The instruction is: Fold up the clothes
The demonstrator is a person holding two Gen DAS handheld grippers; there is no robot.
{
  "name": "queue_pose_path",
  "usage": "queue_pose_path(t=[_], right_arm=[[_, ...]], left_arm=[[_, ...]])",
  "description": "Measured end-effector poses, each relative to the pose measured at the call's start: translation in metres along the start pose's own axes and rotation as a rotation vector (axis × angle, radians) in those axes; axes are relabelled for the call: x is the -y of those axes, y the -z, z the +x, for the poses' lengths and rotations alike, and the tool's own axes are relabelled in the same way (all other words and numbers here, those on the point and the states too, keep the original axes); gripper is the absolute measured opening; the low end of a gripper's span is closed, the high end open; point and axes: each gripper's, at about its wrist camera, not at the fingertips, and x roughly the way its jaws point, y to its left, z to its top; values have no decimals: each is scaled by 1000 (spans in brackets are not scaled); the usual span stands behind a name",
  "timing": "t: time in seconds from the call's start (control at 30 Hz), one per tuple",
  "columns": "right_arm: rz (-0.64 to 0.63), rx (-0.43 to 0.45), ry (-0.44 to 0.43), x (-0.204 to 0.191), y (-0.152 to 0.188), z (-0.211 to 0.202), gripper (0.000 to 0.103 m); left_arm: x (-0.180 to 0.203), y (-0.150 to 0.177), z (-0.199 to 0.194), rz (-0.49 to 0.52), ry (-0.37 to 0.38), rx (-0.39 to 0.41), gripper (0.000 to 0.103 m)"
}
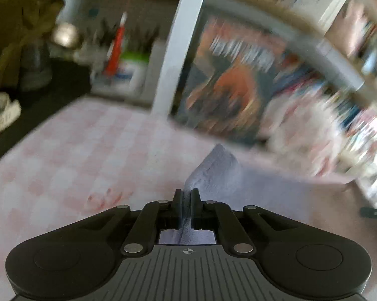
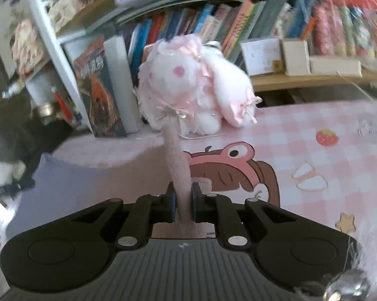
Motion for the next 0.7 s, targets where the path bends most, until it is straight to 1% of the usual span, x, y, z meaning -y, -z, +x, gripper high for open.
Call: queue_pose_path(t=[0.07,0.1,0.13,0.17,0.23,0.27,0.33,0.4,0.43,0.47,0.53,0.6,0.7], right_arm=[[-24,-65,47,2,6,18,8],[-37,-71,56,2,11,26,8],[-52,-51,59,0,13,26,8],[-60,-51,68,-2,13,26,9],[-78,-51,86,-6,12,26,10],[-86,-42,96,-8,12,24,12],[-109,-10,121,-10,12,15,36],[-135,29,147,-12,13,4,39],[-140,34,146,-12,14,-2,41],[-144,38,145,-13,16,-9,43],[-168,46,152,-15,20,-22,52],[-208,54,174,-20,28,-34,56],[-245,64,190,-23,41,-52,64]], left_arm=[[3,5,4,28,-18,13,5],[5,5,2,40,-28,14,5],[7,5,1,53,-38,14,9],[9,6,-1,65,-48,15,13],[9,5,-7,76,-59,29,14],[10,5,-14,77,-53,47,15],[10,6,-30,80,-38,95,21],[13,8,-46,85,-21,127,38],[14,9,-54,88,-15,136,43],[16,12,-60,89,-18,136,44],[20,18,-71,88,-23,137,44],[24,27,-83,85,-19,139,46],[28,41,-98,89,-19,140,54]])
